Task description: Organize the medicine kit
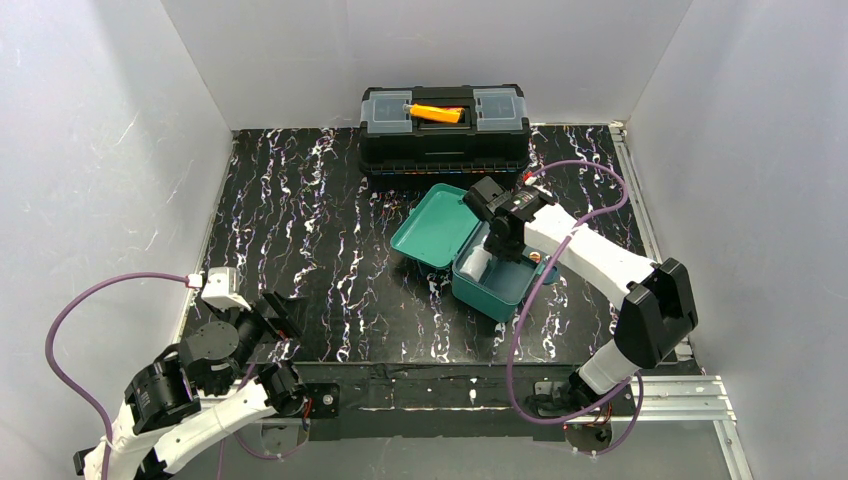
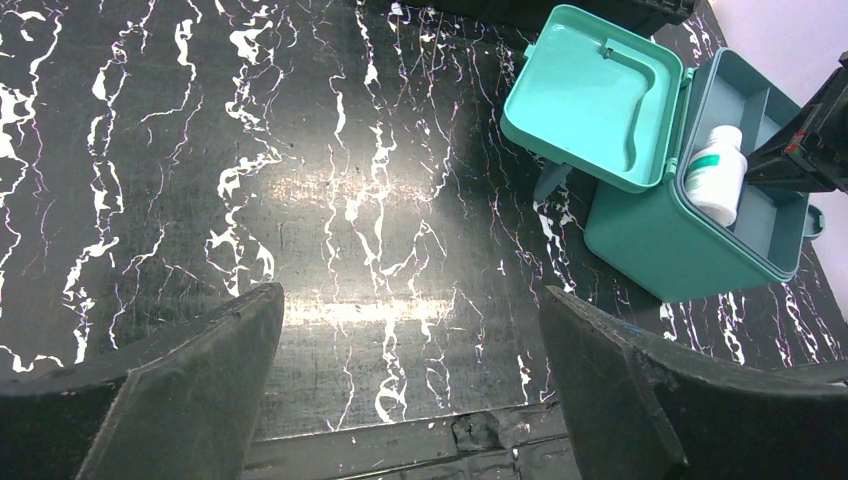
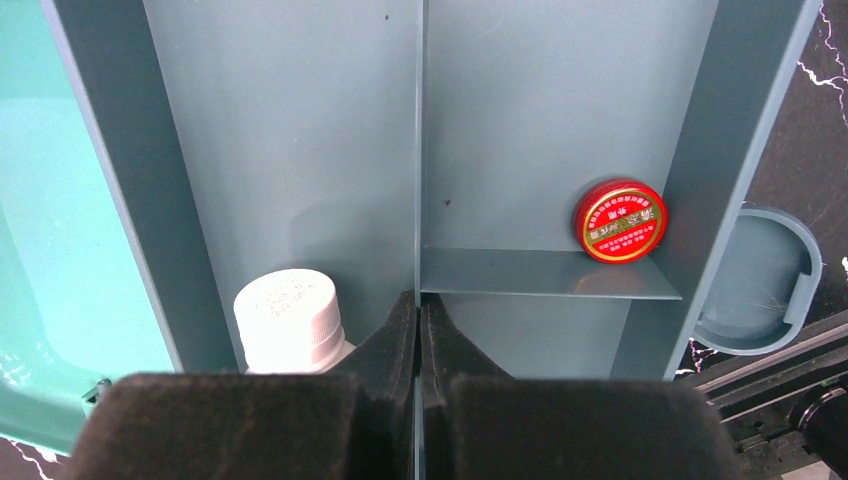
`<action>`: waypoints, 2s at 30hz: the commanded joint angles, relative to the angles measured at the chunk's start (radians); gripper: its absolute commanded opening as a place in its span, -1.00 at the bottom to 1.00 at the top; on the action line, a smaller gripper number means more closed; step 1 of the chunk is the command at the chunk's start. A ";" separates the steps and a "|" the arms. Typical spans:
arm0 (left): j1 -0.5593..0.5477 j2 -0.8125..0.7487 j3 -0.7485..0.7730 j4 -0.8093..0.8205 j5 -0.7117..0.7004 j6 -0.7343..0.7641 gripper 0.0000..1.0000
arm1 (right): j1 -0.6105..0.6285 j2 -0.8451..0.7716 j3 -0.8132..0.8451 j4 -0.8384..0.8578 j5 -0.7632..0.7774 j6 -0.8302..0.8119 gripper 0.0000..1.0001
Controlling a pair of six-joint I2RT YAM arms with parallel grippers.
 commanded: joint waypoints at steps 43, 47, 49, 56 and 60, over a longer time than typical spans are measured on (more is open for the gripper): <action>0.004 -0.012 0.000 0.007 -0.015 -0.004 0.99 | 0.087 0.039 0.001 -0.068 -0.072 0.155 -0.76; 0.004 -0.011 -0.002 0.009 -0.014 -0.002 0.99 | 0.096 0.045 0.042 -0.119 -0.038 0.167 -0.58; 0.005 -0.010 0.000 0.009 -0.014 -0.001 0.99 | 0.096 0.035 0.055 -0.143 -0.023 0.173 -0.50; 0.004 -0.004 -0.001 0.011 -0.014 -0.001 0.99 | 0.097 -0.018 0.107 -0.210 0.040 0.168 -0.27; 0.003 0.009 -0.001 0.011 -0.011 -0.001 0.99 | 0.094 -0.056 0.131 -0.224 0.106 0.099 -0.15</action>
